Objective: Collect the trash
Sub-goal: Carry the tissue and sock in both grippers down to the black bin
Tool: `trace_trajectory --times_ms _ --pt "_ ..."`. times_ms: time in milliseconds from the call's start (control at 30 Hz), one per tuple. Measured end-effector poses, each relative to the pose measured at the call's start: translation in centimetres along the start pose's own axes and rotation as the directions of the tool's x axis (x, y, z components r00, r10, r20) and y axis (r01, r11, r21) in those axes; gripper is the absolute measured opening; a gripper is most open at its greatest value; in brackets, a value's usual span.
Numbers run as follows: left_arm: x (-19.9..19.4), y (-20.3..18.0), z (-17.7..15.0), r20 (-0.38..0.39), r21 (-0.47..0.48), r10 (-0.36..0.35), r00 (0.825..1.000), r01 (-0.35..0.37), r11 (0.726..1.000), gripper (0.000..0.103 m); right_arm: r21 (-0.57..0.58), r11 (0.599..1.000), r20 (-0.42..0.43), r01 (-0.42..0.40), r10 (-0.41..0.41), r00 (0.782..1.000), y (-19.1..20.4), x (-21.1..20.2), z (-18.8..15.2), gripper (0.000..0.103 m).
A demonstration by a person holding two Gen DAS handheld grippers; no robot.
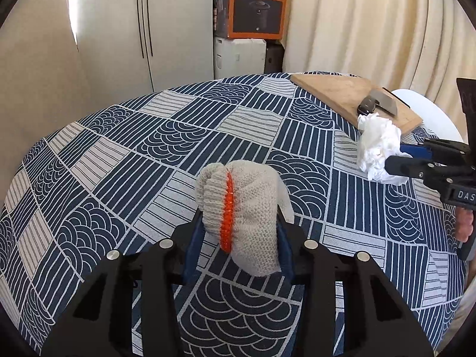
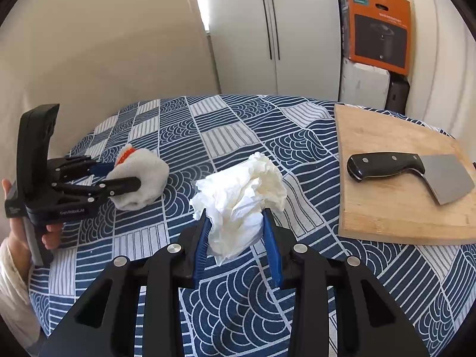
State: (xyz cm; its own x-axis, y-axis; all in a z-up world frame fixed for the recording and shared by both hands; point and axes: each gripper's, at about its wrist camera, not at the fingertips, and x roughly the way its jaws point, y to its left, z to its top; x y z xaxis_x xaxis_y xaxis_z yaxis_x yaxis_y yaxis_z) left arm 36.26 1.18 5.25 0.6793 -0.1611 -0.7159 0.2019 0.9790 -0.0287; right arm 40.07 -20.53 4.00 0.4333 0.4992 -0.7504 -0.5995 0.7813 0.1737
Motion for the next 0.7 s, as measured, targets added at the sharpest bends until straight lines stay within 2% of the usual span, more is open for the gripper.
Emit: trace_trajectory --times_ms 133,367,700 --pt "-0.4 0.5 0.0 0.001 -0.028 -0.008 1.0 0.008 1.0 0.04 -0.007 1.0 0.003 0.016 -0.016 1.0 0.1 0.0 -0.1 0.032" --pt "-2.1 -0.1 -0.4 0.01 0.016 0.05 0.999 -0.05 0.999 0.039 -0.026 1.0 0.042 -0.001 0.002 0.999 1.2 -1.2 0.1 0.032" --pt "-6.4 -1.3 -2.4 0.052 0.076 0.094 0.994 -0.097 0.992 0.039 -0.062 0.998 0.025 -0.022 0.024 0.999 3.2 -3.0 -2.2 0.032"
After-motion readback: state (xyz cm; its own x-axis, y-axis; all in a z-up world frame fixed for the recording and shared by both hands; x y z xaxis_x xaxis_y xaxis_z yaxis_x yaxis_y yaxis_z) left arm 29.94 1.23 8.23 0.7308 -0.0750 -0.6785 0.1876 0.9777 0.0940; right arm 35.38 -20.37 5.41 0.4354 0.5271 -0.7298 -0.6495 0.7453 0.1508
